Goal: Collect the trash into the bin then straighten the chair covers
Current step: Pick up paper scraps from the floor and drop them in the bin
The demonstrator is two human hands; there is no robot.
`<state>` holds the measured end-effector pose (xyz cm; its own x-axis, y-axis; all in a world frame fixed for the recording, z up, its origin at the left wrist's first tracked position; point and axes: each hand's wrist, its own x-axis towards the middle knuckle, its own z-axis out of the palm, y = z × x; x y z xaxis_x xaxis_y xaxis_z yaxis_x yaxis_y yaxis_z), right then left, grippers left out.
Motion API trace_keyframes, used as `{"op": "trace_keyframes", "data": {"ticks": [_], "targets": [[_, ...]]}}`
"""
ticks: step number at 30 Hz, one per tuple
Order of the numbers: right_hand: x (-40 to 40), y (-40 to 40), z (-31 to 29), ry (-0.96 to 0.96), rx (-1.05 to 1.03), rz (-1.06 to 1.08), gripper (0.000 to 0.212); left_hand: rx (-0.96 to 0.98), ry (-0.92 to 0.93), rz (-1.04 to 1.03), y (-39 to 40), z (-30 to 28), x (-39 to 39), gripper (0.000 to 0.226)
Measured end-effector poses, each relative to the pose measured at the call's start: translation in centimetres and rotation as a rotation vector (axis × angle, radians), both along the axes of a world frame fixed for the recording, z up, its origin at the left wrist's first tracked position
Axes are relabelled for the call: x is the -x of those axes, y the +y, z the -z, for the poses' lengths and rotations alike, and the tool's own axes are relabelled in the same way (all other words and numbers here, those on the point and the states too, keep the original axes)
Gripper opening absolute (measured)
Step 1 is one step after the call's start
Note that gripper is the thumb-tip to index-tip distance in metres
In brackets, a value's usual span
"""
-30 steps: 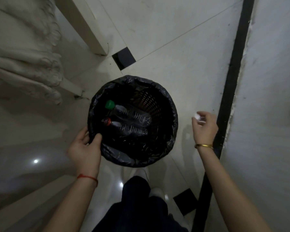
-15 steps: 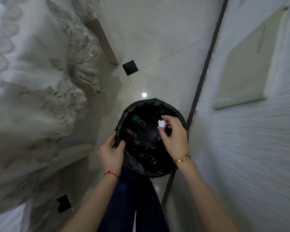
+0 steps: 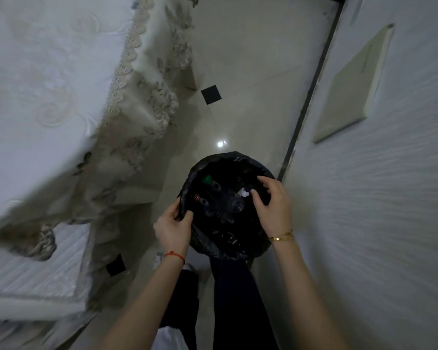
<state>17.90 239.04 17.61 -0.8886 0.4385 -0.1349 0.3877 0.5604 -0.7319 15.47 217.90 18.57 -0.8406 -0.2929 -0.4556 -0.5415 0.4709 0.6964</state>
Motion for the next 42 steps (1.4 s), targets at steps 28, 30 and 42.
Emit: {"op": "trace_keyframes", "data": {"ticks": [28, 30, 42], "targets": [[-33.6, -29.3, -7.0, 0.011, -0.025, -0.231, 0.029, 0.002, 0.005, -0.188, -32.2, -7.6, -37.0, 0.039], [-35.0, -29.8, -5.7, 0.007, -0.010, -0.250, 0.028, 0.038, 0.012, -0.220, -32.7, -6.7, -39.1, 0.037], [-37.0, -31.4, 5.6, -0.063, -0.020, -0.402, 0.033, 0.063, 0.003, -0.401, -36.6, 4.1, -47.6, 0.042]]}}
